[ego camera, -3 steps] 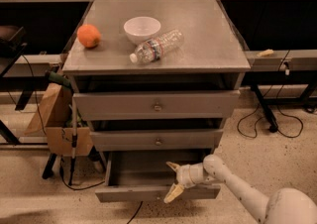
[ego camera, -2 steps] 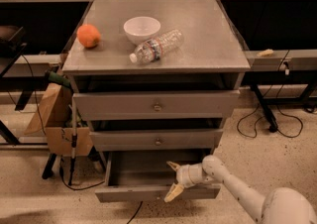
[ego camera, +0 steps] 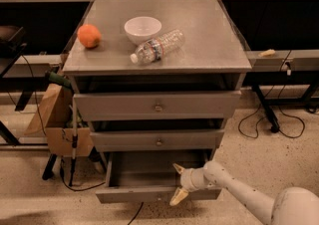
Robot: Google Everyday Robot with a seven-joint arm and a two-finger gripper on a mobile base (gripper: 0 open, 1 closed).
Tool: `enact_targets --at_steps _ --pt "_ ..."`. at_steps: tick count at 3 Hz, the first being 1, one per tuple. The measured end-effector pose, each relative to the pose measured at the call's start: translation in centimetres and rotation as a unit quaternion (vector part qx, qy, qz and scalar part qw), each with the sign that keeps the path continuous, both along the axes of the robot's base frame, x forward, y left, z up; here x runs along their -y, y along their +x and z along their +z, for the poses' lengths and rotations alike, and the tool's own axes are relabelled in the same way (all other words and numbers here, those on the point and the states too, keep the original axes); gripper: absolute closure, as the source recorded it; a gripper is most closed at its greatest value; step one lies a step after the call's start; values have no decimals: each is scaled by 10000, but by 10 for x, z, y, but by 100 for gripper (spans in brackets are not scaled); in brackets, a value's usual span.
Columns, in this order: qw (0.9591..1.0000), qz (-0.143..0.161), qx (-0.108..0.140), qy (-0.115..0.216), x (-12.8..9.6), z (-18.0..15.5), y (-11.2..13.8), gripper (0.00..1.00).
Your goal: Close bottom drawer
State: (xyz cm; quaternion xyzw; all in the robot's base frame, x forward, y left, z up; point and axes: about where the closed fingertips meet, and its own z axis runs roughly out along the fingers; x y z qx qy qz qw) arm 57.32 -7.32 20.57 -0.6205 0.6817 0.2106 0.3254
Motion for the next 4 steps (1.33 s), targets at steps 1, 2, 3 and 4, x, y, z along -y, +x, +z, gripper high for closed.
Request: enact_targets --at_steps 1,2,3,4 --pt "9998 -23 90 -193 1 -4 -3 0" --pt "9993 -24 142 -353 -2 -7 3 0" --pt "9987 -26 189 -482 -4 -8 17 19" --pt "9979 -69 257 -584 -3 -5 36 42"
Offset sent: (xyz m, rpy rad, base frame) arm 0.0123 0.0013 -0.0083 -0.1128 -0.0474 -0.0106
